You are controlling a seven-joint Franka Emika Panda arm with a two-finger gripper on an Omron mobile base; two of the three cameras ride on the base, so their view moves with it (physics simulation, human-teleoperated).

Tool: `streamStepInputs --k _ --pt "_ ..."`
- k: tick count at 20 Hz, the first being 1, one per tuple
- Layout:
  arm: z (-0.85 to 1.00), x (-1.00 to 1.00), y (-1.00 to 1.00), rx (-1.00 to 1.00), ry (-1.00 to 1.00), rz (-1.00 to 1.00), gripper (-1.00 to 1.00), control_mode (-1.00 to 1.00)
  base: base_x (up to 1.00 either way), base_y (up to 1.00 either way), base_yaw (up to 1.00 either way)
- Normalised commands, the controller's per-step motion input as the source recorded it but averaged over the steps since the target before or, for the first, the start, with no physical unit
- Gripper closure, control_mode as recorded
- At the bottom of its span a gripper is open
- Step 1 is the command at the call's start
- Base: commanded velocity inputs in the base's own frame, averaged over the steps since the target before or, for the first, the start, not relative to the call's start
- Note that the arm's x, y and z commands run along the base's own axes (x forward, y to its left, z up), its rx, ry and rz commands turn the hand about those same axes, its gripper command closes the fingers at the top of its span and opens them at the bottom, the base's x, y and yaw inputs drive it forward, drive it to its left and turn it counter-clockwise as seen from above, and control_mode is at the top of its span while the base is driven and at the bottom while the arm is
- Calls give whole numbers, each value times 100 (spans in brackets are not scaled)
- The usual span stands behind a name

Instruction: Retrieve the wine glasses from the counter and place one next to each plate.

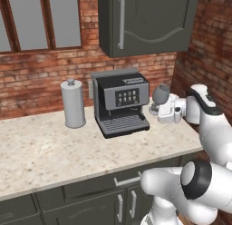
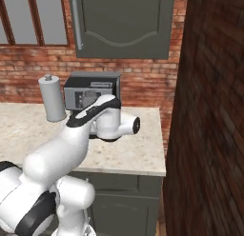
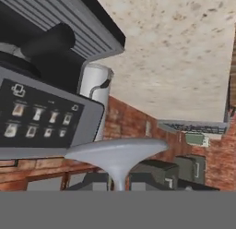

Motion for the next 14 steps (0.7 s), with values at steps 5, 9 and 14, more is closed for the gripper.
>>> streamStepInputs --k 5,9,14 --pt "42 -59 -28 3 4 0 100 -100 0 0 0" --pt "24 -87 -6 1 -1 0 100 -100 0 0 0" --pt "42 -94 0 1 -28 0 100 -100 0 0 0"
